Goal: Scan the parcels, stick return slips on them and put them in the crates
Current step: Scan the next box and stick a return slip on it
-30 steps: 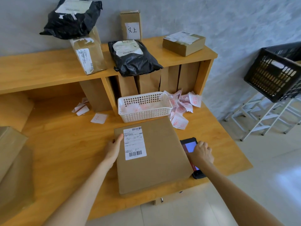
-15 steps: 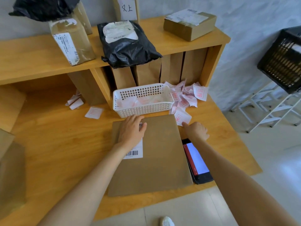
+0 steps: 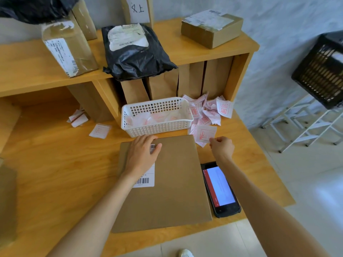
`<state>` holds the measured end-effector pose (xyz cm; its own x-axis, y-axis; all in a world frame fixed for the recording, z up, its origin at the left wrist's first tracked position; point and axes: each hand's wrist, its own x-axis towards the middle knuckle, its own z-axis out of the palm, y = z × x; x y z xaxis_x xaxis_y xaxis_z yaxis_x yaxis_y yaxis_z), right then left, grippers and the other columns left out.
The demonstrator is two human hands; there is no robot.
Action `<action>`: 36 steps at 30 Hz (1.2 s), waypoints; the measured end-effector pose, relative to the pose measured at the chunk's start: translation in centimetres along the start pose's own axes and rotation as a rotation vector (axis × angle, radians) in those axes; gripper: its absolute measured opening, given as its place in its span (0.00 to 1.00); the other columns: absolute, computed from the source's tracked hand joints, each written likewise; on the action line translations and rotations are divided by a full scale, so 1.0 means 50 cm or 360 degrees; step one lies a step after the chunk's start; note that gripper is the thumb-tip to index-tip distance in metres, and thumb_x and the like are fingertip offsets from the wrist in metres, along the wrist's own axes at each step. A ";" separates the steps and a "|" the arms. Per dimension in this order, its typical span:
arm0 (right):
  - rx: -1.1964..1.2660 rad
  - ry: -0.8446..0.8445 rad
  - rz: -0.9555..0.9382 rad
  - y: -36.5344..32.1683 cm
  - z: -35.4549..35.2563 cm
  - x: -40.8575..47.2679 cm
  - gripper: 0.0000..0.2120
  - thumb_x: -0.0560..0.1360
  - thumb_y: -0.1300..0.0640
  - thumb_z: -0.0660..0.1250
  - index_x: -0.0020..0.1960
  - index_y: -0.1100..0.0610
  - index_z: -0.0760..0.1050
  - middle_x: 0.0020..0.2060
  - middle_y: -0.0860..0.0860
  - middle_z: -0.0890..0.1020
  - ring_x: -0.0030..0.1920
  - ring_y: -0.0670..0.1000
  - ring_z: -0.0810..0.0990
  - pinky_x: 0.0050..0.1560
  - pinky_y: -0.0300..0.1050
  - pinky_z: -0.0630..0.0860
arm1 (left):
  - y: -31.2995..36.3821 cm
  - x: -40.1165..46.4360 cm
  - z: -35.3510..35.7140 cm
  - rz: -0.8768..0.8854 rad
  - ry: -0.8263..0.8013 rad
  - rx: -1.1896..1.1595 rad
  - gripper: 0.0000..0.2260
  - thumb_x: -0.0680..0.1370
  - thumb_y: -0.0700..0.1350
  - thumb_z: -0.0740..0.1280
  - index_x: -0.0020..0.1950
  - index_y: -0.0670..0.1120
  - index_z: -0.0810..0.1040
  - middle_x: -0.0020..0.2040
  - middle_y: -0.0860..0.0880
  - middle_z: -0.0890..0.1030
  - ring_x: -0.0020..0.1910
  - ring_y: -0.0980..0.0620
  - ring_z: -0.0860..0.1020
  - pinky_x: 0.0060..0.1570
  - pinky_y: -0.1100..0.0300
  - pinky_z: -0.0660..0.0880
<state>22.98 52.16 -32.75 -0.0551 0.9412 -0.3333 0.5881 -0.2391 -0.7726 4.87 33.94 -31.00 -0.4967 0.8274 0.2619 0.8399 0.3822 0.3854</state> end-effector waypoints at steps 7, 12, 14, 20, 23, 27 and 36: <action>0.0311 0.0163 -0.0240 -0.060 -0.055 -0.052 0.03 0.77 0.60 0.67 0.46 0.59 0.77 0.40 0.52 0.82 0.40 0.49 0.81 0.33 0.34 0.71 | 0.001 0.000 -0.009 -0.0059 -0.0035 -0.0127 0.15 0.79 0.54 0.65 0.62 0.47 0.77 0.59 0.53 0.79 0.60 0.53 0.74 0.61 0.60 0.68; 0.0451 0.0063 -0.0334 -0.103 -0.046 -0.101 0.02 0.76 0.61 0.67 0.45 0.58 0.78 0.38 0.51 0.83 0.37 0.47 0.81 0.34 0.35 0.73 | -0.011 -0.010 -0.037 -0.0135 -0.0177 -0.0085 0.15 0.80 0.54 0.63 0.62 0.48 0.76 0.59 0.54 0.77 0.61 0.54 0.72 0.61 0.61 0.67; 0.0506 -0.0152 -0.0351 -0.120 -0.032 -0.121 0.02 0.75 0.62 0.69 0.43 0.59 0.79 0.36 0.52 0.84 0.35 0.48 0.81 0.36 0.38 0.74 | -0.013 0.006 -0.055 -0.0223 -0.0315 -0.0180 0.15 0.80 0.54 0.64 0.64 0.49 0.75 0.61 0.54 0.75 0.61 0.55 0.72 0.60 0.62 0.69; 0.0513 -0.0733 -0.0431 -0.157 0.012 -0.166 0.04 0.74 0.63 0.71 0.45 0.65 0.78 0.40 0.57 0.84 0.37 0.50 0.80 0.42 0.44 0.76 | 0.001 0.083 -0.136 -0.0655 -0.0421 -0.1423 0.06 0.81 0.46 0.64 0.54 0.47 0.80 0.52 0.48 0.83 0.44 0.54 0.81 0.41 0.66 0.77; 0.0482 -0.0759 -0.0466 -0.161 0.029 -0.176 0.05 0.75 0.62 0.70 0.46 0.65 0.78 0.43 0.59 0.84 0.38 0.50 0.80 0.44 0.45 0.77 | -0.013 0.089 -0.167 -0.0743 -0.0450 -0.1772 0.05 0.80 0.43 0.65 0.53 0.45 0.80 0.50 0.45 0.84 0.42 0.51 0.83 0.39 0.63 0.78; 0.0479 -0.0746 -0.0467 -0.163 0.044 -0.182 0.05 0.75 0.63 0.70 0.45 0.65 0.78 0.44 0.61 0.84 0.38 0.51 0.79 0.43 0.45 0.76 | -0.035 0.080 -0.180 -0.0880 -0.0429 -0.1994 0.11 0.79 0.48 0.66 0.52 0.41 0.81 0.46 0.42 0.85 0.40 0.49 0.83 0.44 0.58 0.79; 0.0355 -0.0819 -0.0518 -0.185 0.053 -0.183 0.05 0.76 0.62 0.70 0.47 0.65 0.78 0.44 0.56 0.85 0.38 0.50 0.80 0.43 0.41 0.77 | -0.050 0.070 -0.197 -0.0969 -0.0493 -0.2091 0.03 0.77 0.36 0.69 0.48 0.37 0.81 0.40 0.43 0.84 0.36 0.51 0.81 0.36 0.62 0.79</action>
<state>15.93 45.13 -24.00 -0.6147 0.7524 -0.2367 0.2973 -0.0570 -0.9531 -1.10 31.83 -22.33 -0.4843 0.7976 -0.3597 -0.3544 0.1970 0.9141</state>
